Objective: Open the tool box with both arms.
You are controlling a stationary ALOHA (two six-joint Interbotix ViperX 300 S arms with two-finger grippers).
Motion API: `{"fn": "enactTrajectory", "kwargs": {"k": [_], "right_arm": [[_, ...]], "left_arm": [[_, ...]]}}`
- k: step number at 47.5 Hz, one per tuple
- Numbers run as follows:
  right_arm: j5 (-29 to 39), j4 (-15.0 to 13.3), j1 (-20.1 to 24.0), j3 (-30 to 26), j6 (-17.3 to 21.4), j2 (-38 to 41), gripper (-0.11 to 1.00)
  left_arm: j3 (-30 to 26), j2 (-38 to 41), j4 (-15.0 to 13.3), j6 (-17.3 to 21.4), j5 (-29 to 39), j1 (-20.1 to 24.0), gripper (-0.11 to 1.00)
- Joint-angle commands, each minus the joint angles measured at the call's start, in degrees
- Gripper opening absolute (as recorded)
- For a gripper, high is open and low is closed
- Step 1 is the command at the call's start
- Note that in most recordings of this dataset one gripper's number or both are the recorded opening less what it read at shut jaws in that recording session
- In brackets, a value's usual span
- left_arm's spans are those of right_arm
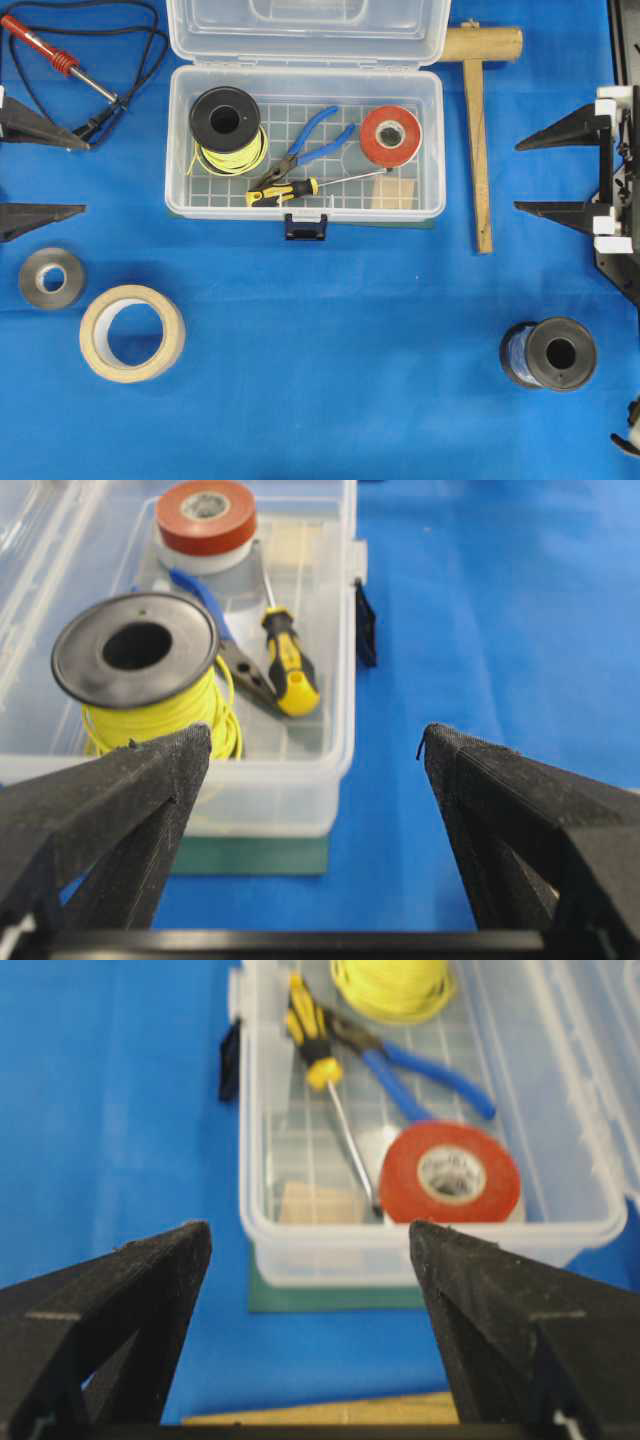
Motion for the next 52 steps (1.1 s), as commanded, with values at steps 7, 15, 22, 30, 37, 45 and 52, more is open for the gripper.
{"fn": "enactTrajectory", "kwargs": {"k": [7,15,22,30,37,45,52], "right_arm": [[-1.3,0.2,0.0,-0.3,0.2,0.4,0.81],[-1.2,0.0,-0.1,-0.3,0.2,0.5,0.8],[-1.3,0.0,-0.1,-0.3,0.2,0.4,0.8],[-1.3,0.0,0.0,-0.4,0.2,0.4,0.8],[-1.3,0.0,-0.1,-0.4,0.2,0.4,0.8],[-1.3,-0.1,0.0,-0.4,0.2,0.4,0.8],[-1.3,0.0,0.0,-0.4,0.2,0.4,0.8]], "left_arm": [[0.3,0.0,-0.2,0.0,-0.4,-0.1,0.9],[0.4,0.0,-0.2,0.0,-0.4,-0.1,0.9],[0.6,0.0,-0.2,0.0,-0.4,-0.1,0.9],[0.7,-0.1,-0.2,0.0,-0.4,-0.1,0.9],[0.8,-0.4,-0.2,0.0,-0.1,-0.1,0.9],[0.8,-1.1,-0.2,0.0,0.1,-0.1,0.9],[1.0,-1.3,-0.2,0.0,0.1,-0.1,0.9]]}}
